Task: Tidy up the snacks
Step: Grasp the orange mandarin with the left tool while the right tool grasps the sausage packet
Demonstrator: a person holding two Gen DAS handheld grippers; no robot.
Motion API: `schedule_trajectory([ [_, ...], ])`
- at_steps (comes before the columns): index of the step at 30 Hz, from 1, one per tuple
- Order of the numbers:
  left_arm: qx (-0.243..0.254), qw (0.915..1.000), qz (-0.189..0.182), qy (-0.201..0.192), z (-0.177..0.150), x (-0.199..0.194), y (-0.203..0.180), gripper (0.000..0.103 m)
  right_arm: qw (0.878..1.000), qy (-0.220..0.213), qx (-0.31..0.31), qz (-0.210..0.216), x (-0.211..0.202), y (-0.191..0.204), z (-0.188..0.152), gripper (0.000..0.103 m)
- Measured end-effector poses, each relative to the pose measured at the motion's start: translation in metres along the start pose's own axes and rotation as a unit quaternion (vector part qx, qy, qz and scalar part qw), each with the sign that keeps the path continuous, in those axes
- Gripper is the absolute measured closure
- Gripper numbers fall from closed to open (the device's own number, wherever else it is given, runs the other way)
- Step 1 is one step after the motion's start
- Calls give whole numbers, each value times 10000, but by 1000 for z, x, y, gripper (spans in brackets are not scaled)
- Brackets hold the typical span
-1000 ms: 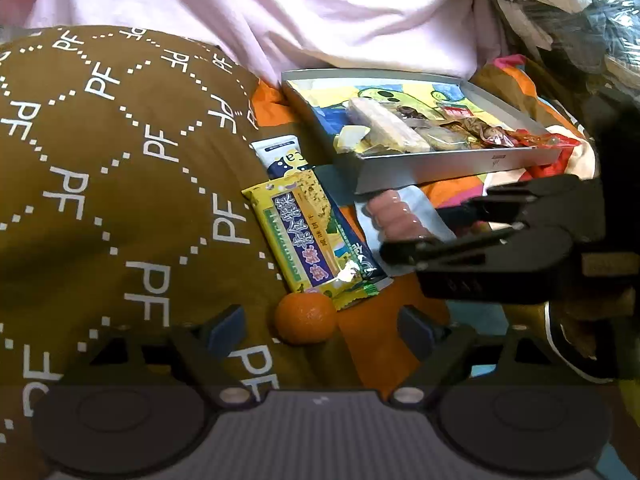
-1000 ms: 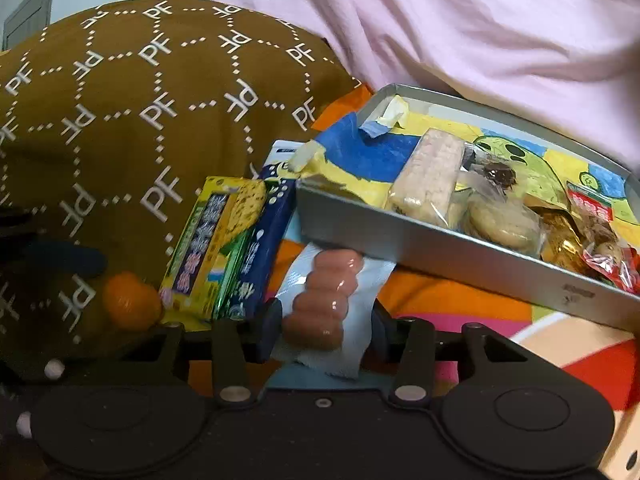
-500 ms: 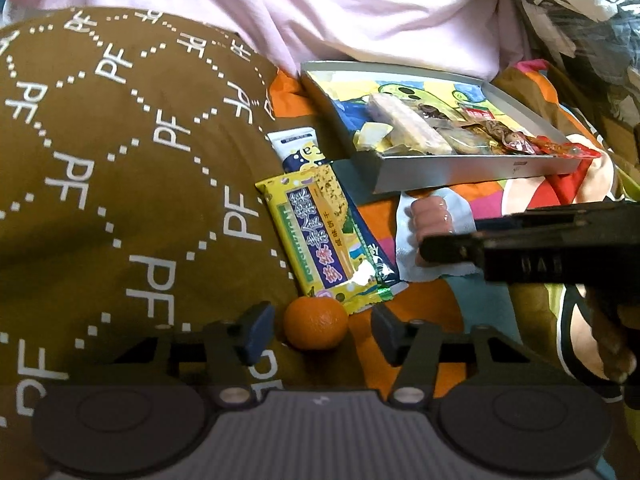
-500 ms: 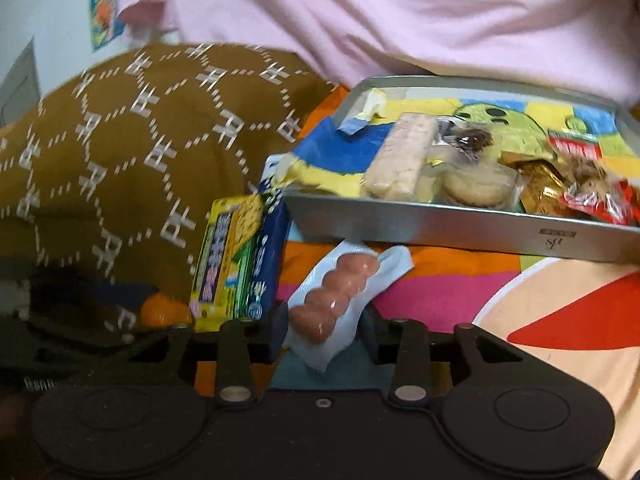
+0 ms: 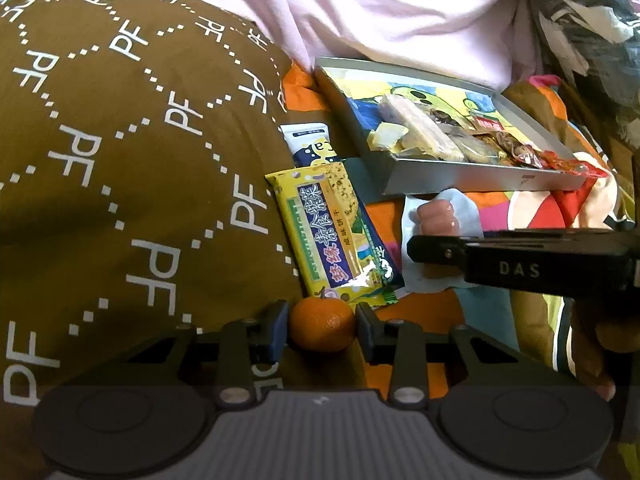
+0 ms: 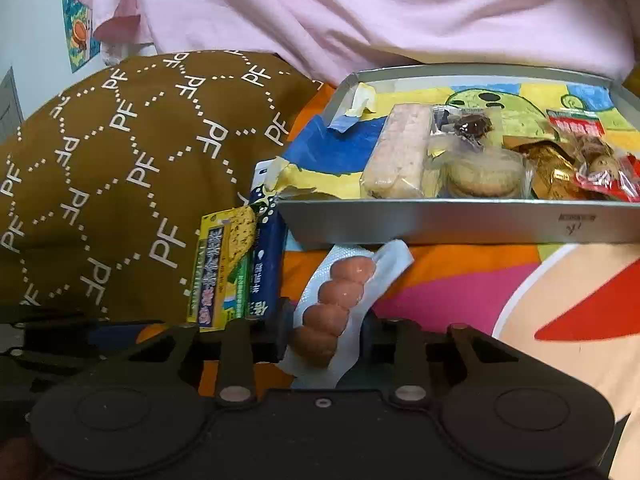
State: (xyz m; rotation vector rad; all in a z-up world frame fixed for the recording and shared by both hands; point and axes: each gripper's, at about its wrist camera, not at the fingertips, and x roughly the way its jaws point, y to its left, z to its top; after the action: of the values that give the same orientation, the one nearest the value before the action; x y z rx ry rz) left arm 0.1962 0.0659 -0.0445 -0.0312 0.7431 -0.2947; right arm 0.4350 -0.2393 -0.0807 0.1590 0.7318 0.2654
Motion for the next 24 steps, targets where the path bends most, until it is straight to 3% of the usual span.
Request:
schedule_trajectory([
  [12,93,9996,-66,249,-3,-6,-24,65,9997,24,-82,210,-42,5,-22,80],
  [14,86,9994,-113,309,-4,-7,-28,65,9997,71,-89,220,-51,4,-27,86],
  [24,341,9978,-101,567,-18,-12,-55,65,9991,385,30,161,-82,-8,-59,86],
])
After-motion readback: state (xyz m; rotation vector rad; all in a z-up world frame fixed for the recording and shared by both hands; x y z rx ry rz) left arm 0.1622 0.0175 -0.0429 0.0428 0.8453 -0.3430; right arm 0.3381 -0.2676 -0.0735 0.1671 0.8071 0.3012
